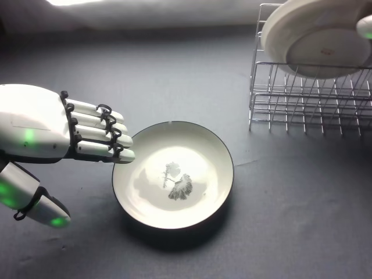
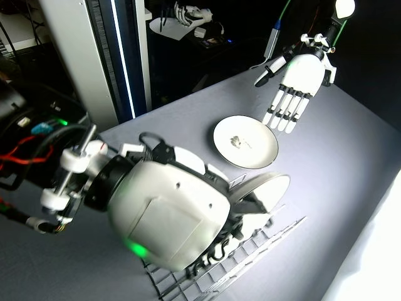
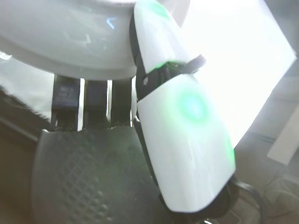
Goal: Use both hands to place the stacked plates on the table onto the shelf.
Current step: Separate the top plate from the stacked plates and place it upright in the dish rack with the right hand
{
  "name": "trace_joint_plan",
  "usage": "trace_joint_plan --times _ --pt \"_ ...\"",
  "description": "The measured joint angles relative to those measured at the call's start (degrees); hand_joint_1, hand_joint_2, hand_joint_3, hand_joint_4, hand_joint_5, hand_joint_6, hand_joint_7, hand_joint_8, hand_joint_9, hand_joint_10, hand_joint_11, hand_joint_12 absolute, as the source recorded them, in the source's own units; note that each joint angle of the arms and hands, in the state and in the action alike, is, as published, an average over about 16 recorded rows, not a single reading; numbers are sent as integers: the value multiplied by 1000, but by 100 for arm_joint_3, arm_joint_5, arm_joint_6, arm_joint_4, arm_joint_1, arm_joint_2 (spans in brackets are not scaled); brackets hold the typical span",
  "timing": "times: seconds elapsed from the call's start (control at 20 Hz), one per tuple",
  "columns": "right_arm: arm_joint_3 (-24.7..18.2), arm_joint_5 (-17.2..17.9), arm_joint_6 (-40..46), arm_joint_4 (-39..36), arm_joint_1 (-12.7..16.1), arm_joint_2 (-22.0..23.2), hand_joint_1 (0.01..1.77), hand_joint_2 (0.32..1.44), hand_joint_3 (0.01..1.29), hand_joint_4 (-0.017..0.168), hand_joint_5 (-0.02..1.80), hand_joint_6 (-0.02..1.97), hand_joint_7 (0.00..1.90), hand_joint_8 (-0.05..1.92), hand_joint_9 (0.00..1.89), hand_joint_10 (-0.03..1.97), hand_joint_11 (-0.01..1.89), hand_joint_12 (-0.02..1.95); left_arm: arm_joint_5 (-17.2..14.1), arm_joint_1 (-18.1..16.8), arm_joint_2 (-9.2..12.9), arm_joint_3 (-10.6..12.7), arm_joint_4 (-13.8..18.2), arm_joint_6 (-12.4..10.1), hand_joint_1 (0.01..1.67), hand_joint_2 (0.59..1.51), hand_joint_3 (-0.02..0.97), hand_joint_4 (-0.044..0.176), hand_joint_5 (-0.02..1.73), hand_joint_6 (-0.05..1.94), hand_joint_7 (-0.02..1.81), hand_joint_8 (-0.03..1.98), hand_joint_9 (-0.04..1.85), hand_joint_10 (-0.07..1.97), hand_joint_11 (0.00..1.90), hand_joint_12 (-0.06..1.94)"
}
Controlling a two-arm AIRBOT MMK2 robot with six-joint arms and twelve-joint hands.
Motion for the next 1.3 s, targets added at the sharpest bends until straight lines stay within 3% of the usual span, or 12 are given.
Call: trace_joint_plan --times 0.4,0.85,1.0,1.2,1.3 --pt "84 203 -27 -90 -478 -1 1404 1134 13 -10 694 1227 743 1155 736 1326 724 1579 119 117 -80 -56 8 69 13 1118 20 0 20 11 14 -2 18 5 15 14" --pt "94 325 -70 -527 -671 2 1343 1150 15 -7 564 681 615 592 538 843 384 1495 279 241 -169 -126 -8 186 13 1119 20 0 20 11 15 -2 19 5 15 16" --pt "82 374 -77 -730 -601 4 1262 1149 16 -6 475 464 523 366 427 620 248 1330 342 276 -200 -148 -13 219 13 1119 19 0 20 11 16 -2 19 5 15 16" --pt "-3 441 -94 -1108 -407 7 1106 1101 16 -4 326 164 360 70 266 281 84 937 434 327 -230 -165 -23 250 13 1120 20 0 20 11 18 -2 19 5 15 14" --pt "-69 485 -107 -1382 -284 5 1023 1060 15 -4 256 105 283 26 199 202 39 758 479 362 -245 -172 -32 265 13 1120 19 0 20 11 18 -2 19 4 15 10"
